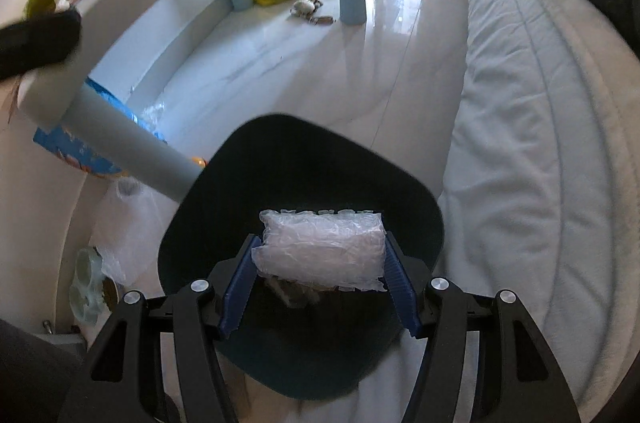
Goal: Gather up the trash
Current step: 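Move the right tool holding the bubble bag over the bin, then open the right tool to drop the bubble bag into the bin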
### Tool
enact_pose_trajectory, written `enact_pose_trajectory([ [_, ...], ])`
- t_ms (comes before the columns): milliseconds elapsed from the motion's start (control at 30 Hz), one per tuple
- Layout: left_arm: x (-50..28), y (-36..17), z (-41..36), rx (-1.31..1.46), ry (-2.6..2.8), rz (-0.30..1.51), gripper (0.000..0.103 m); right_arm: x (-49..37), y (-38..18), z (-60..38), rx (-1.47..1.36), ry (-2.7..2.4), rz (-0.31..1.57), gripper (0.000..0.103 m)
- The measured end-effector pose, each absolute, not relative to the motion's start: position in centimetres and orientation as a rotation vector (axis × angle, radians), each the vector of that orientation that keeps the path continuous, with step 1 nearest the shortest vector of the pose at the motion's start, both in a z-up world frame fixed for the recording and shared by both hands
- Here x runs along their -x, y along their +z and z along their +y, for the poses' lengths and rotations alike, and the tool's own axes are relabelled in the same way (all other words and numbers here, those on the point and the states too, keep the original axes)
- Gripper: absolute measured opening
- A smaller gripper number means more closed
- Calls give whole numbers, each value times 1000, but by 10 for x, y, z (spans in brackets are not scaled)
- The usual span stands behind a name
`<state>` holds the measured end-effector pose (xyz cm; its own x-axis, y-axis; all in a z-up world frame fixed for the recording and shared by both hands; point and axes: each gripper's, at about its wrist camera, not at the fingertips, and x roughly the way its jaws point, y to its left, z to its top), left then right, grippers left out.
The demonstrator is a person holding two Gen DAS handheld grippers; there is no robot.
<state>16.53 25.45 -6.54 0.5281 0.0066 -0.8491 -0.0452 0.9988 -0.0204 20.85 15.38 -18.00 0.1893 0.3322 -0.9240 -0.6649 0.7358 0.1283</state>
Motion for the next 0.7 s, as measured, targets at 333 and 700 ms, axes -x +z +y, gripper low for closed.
enact_pose_trajectory([
  [333,-161,-37,251,59,52,935,65,-200,-183,151,372,730,1197,70],
  [700,-158,3,239,91,55,827,73,-190,-141,138,319,773,1087,71],
])
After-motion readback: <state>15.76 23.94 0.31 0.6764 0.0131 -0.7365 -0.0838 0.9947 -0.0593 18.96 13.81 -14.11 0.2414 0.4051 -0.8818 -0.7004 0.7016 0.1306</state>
